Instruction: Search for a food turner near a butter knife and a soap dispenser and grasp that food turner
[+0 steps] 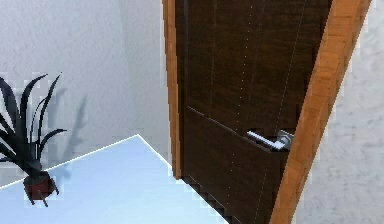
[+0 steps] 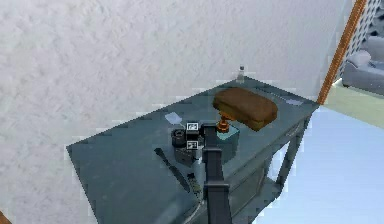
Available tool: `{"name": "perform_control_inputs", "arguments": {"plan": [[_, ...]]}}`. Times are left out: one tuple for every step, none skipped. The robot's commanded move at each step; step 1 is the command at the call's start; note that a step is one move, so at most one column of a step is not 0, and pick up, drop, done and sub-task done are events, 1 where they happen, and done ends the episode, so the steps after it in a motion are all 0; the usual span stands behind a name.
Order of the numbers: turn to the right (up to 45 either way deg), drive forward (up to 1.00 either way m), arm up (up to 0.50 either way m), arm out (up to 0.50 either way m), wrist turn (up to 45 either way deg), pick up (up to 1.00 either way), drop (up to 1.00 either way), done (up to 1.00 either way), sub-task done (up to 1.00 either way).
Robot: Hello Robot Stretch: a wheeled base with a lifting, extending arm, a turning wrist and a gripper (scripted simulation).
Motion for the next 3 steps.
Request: {"name": "perform_control_inputs", "arguments": {"plan": [[0.0,0.0,0.0,0.0,0.0,1.0,0.0,0.0,0.0],[0.0,0.0,0.1,0.0,0.0,0.0,0.0,0.0,0.0],[0.0,0.0,0.0,0.0,0.0,0.0,0.0,1.0,0.0]]}}
